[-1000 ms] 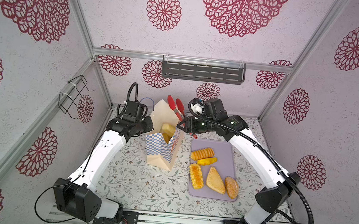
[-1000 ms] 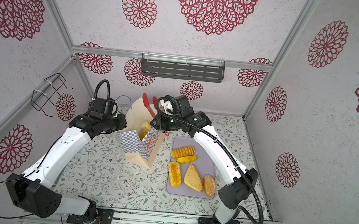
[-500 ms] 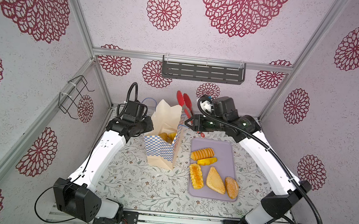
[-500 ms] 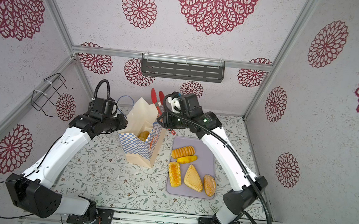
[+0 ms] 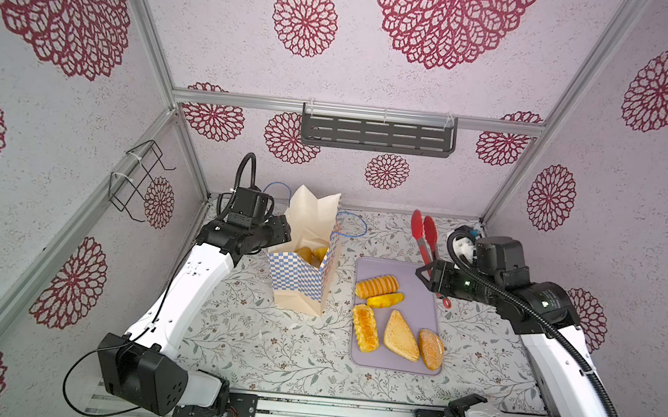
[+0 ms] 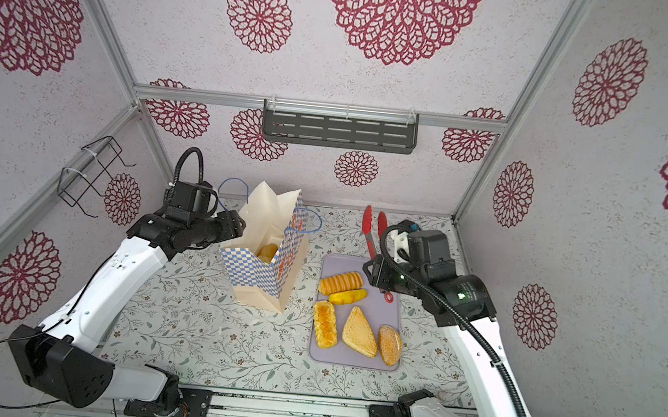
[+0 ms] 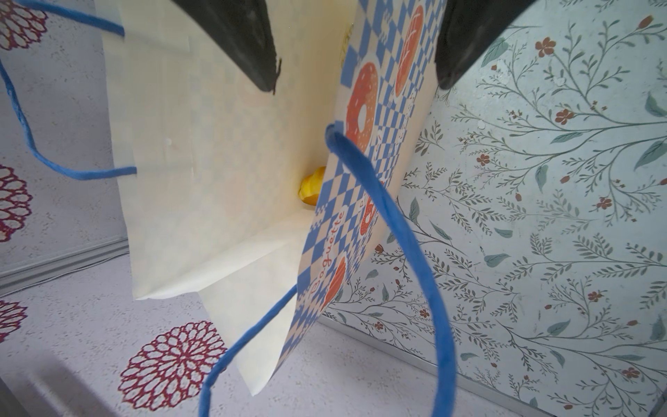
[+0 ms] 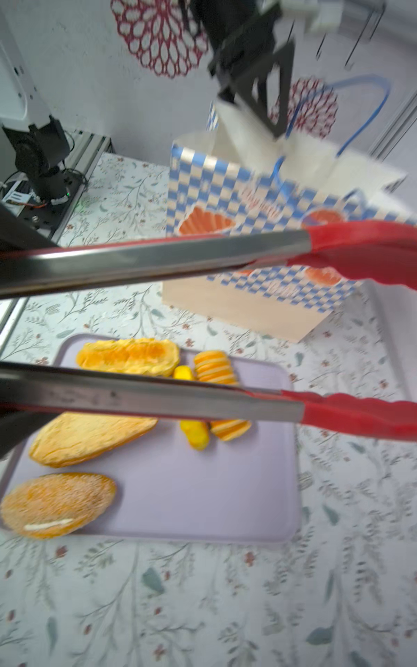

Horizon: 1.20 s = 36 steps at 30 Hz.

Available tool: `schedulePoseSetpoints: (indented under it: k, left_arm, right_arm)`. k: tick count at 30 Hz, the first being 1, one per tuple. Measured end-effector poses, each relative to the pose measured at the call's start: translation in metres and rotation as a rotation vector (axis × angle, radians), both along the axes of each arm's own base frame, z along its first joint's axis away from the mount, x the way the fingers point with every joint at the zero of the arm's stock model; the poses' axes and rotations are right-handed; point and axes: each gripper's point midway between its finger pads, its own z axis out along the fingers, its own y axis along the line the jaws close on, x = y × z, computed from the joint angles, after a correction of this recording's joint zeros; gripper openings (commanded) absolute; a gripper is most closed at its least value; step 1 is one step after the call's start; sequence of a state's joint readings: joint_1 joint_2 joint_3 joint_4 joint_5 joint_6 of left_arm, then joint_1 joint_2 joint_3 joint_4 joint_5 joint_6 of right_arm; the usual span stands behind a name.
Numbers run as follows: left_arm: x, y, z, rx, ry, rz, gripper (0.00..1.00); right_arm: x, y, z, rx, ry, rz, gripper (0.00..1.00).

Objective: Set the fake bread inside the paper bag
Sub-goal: 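Move the tongs back over the flat triangular bread with the right gripper, then lower the open tongs around the flat triangular bread with the right gripper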

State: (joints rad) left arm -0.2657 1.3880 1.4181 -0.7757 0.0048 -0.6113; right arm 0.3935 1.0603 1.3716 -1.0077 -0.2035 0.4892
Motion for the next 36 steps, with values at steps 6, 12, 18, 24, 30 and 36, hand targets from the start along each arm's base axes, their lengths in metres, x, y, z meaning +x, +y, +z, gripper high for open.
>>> schedulePoseSetpoints:
  k: [6, 12, 18, 24, 30, 36]
  left_arm:
    - [-0.003, 0.003, 0.007, 0.005, -0.023, 0.009, 0.82]
    - [-0.014, 0.007, 0.011, 0.003, -0.04, 0.014, 0.87]
    - [-0.018, 0.008, 0.001, 0.006, -0.021, 0.015, 0.94]
    - [-0.019, 0.008, -0.004, 0.006, -0.016, 0.016, 0.96]
    - [-0.023, 0.009, 0.002, -0.004, -0.042, 0.016, 0.97]
    - [-0.022, 0.011, 0.006, -0.016, -0.055, 0.017, 0.97]
  right_arm:
    - [-0.023, -0.013, -0.077, -0.082, 0.202, -0.014, 0.45]
    - [-0.041, -0.017, -0.119, -0.113, 0.314, -0.01, 0.46]
    - [-0.053, -0.017, -0.135, -0.112, 0.378, 0.007, 0.46]
    - [-0.069, -0.02, -0.149, -0.126, 0.456, 0.022, 0.49]
    - [-0.084, -0.024, -0.163, -0.151, 0.525, 0.036, 0.49]
    - [-0.085, -0.02, -0.169, -0.165, 0.554, 0.065, 0.51]
